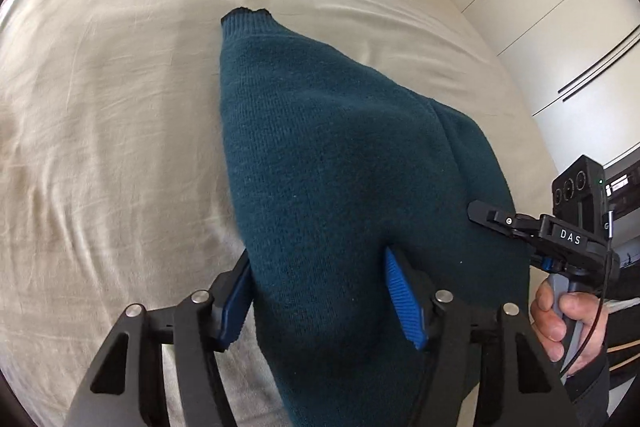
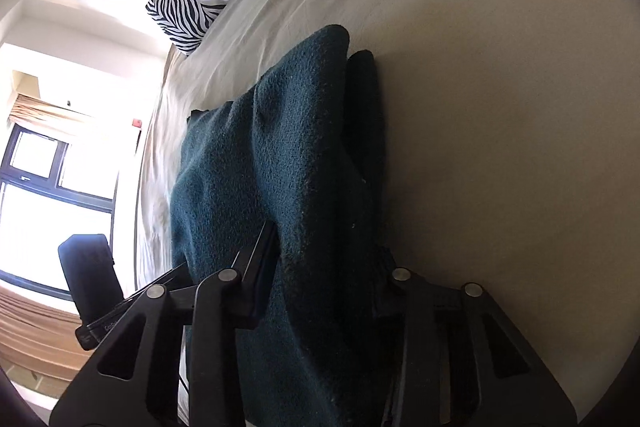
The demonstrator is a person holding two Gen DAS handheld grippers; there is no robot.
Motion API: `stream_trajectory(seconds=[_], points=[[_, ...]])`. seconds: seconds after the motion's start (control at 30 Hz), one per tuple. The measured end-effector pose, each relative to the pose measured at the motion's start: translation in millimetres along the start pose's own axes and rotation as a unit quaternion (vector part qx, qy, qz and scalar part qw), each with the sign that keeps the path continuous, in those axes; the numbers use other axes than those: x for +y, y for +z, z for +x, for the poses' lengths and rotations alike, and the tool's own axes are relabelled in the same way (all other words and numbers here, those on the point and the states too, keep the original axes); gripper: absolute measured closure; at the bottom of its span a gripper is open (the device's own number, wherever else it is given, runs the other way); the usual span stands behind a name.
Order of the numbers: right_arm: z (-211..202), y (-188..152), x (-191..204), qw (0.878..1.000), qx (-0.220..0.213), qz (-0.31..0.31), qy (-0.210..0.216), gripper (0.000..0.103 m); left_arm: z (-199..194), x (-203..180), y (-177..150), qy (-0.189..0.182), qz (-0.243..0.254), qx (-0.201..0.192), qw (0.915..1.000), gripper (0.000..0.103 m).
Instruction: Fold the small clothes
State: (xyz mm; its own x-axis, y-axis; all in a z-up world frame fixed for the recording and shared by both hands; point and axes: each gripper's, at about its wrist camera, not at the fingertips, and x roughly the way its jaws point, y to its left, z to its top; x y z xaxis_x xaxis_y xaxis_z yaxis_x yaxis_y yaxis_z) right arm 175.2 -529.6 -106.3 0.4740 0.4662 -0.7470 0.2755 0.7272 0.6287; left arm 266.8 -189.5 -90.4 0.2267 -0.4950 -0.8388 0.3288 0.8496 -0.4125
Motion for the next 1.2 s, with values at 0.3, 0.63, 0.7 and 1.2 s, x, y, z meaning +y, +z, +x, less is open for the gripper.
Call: stream_trajectory(seconds=[0.3, 0.63, 0.7, 1.2], points=[[-18.8, -37.1, 108.9, 0.970, -0.060, -0.177, -0.154, 0.083, -40.3, -25.3, -19.5, 0.061, 0.057, -0.030, 0.9960, 0.059], [-47.6, -123.2, 180.6, 0.965, -0.077, -0.219, -0.122, 0.083, -129.2, -7.1, -88.4, 0.098, 0.080, -0.071, 0.9894, 0.059], [-43.7, -138.5, 194.5, 0.966, -0.072, -0.220, -0.111, 0.083, -142.2, -1.7, -102.3, 0.104, 0.078, -0.074, 0.9888, 0.059], [17.2, -239.9, 261.3, 0.968, -0.016, -0.244, -0.058, 0.083, -182.8, 80.8, -178.7, 0.131, 0.025, -0.068, 0.9887, 0.059]])
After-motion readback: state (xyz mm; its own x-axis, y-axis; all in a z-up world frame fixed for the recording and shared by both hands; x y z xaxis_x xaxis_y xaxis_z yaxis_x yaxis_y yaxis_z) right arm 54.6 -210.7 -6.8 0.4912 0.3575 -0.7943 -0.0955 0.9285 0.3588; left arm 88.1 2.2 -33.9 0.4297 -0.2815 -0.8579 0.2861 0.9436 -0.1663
